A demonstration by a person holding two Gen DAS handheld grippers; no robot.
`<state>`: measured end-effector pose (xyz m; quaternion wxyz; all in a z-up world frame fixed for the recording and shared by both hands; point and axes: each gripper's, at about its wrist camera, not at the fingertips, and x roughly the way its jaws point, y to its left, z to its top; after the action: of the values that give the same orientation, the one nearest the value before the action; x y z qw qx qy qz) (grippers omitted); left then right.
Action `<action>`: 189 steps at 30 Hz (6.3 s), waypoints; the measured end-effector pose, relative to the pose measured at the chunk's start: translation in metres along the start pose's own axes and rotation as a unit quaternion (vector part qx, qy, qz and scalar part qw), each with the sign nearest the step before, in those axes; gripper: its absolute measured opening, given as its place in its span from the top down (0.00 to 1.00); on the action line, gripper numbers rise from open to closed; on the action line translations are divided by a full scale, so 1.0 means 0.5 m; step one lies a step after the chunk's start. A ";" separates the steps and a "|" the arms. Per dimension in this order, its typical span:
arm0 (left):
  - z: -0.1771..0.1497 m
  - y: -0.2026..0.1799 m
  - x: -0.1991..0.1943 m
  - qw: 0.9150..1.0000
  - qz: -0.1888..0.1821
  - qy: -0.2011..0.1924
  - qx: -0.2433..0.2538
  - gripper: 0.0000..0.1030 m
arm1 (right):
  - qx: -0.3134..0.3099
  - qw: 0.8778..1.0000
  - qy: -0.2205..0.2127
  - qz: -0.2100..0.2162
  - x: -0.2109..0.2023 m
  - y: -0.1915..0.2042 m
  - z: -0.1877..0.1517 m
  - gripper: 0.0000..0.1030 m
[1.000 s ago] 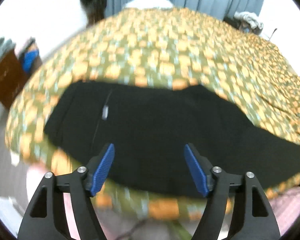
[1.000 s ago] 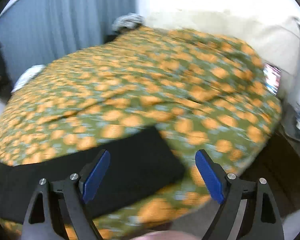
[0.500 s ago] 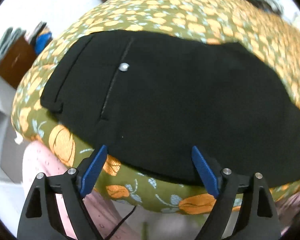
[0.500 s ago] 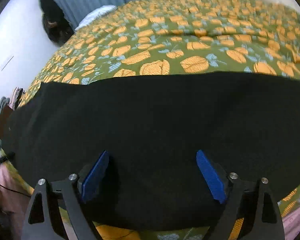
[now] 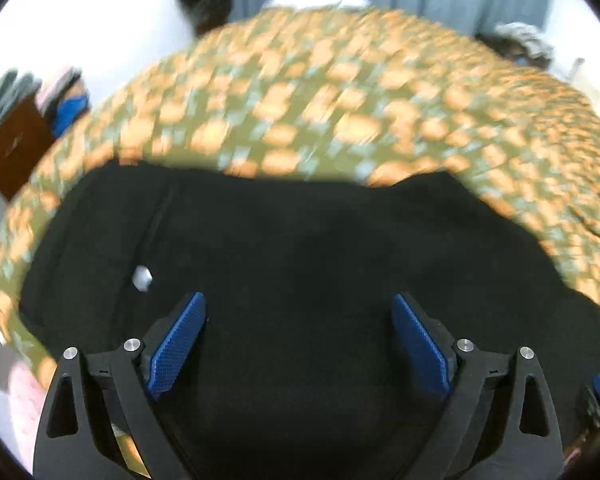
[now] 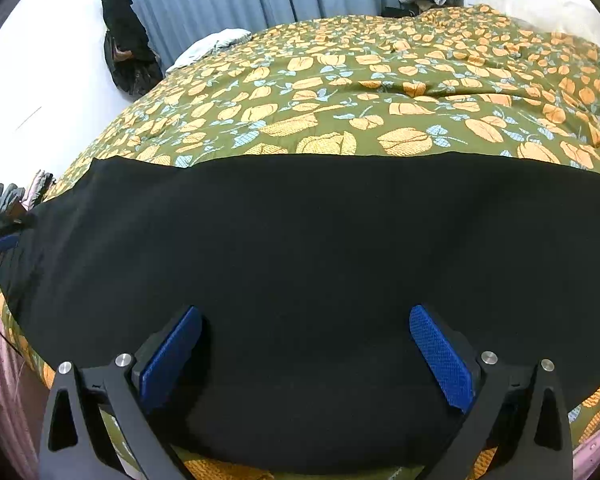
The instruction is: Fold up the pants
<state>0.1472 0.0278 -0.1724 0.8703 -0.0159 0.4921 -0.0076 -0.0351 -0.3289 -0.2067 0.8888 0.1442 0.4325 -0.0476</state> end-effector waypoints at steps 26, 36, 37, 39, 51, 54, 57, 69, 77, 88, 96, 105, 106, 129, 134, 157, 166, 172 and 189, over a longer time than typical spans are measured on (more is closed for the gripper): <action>-0.031 -0.030 0.023 0.997 0.036 -0.041 0.055 0.01 | -0.004 1.000 -0.015 -0.003 -0.002 0.002 -0.002 0.00; -0.031 -0.031 0.022 0.997 0.035 -0.039 0.059 0.01 | 0.101 0.993 -0.032 0.045 -0.122 -0.159 0.115 0.00; -0.030 -0.031 0.022 0.997 0.035 -0.037 0.058 0.01 | 0.106 0.993 -0.031 0.038 -0.135 -0.194 0.133 0.00; -0.027 -0.031 0.022 0.997 0.035 -0.033 0.057 0.01 | 0.114 0.993 -0.032 0.009 -0.175 -0.296 0.178 0.00; -0.020 -0.007 -0.008 1.000 0.007 0.005 0.025 0.01 | 0.194 0.978 0.068 0.025 -0.242 -0.701 0.190 0.16; -0.017 0.002 -0.014 1.000 0.002 0.012 0.010 0.01 | 0.202 0.975 0.077 0.050 -0.214 -0.710 0.169 0.23; -0.014 0.008 -0.016 1.000 0.003 0.017 0.000 0.01 | 0.223 0.968 0.091 0.073 -0.183 -0.722 0.153 0.34; -0.025 -0.006 -0.017 0.999 0.020 0.027 0.011 0.01 | 0.209 0.973 0.057 0.074 -0.192 -0.738 0.178 0.47; -0.026 -0.010 -0.015 0.999 0.027 0.032 0.007 0.01 | 0.188 0.966 0.152 0.096 -0.133 -0.737 0.134 0.46; -0.029 -0.021 -0.013 0.999 0.032 0.036 0.017 0.01 | 0.250 0.949 0.087 0.170 -0.157 -0.734 0.101 0.73; -0.029 -0.014 -0.028 0.999 -0.005 0.038 -0.010 0.01 | 0.220 0.926 0.011 0.307 -0.226 -0.517 0.148 0.87; -0.046 -0.022 -0.054 0.998 -0.049 0.034 -0.012 0.01 | 0.168 0.880 0.035 0.443 -0.056 -0.007 0.141 0.87; -0.048 -0.018 -0.058 0.998 -0.053 0.033 -0.015 0.01 | 0.166 0.883 0.040 0.438 -0.039 0.027 0.135 0.87; -0.083 -0.248 -0.125 0.952 -0.250 0.021 0.174 0.52 | 0.019 0.988 -0.052 0.141 -0.172 0.090 0.008 0.03; -0.098 -0.276 -0.118 0.950 -0.235 0.029 0.203 0.60 | 0.033 0.987 -0.034 0.150 -0.161 0.089 0.009 0.03; -0.116 -0.240 -0.071 0.963 -0.184 0.069 0.182 0.95 | 0.066 0.988 -0.062 0.124 -0.153 0.040 0.053 0.03; -0.117 -0.238 -0.066 0.963 -0.186 0.070 0.182 0.93 | 0.058 0.993 0.021 0.104 -0.071 0.023 0.061 0.03; -0.118 -0.239 -0.065 0.963 -0.183 0.071 0.183 0.93 | 0.040 0.996 0.000 0.084 -0.078 0.026 0.126 0.03; -0.118 -0.239 -0.071 0.962 -0.196 0.073 0.177 0.80 | 0.006 0.998 -0.015 0.061 -0.132 0.079 0.094 0.03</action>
<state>0.0787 -0.0917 -0.1681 0.8023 0.0428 0.5326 -0.2659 -0.0326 -0.3080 -0.1190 0.8954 0.1749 0.4094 0.0018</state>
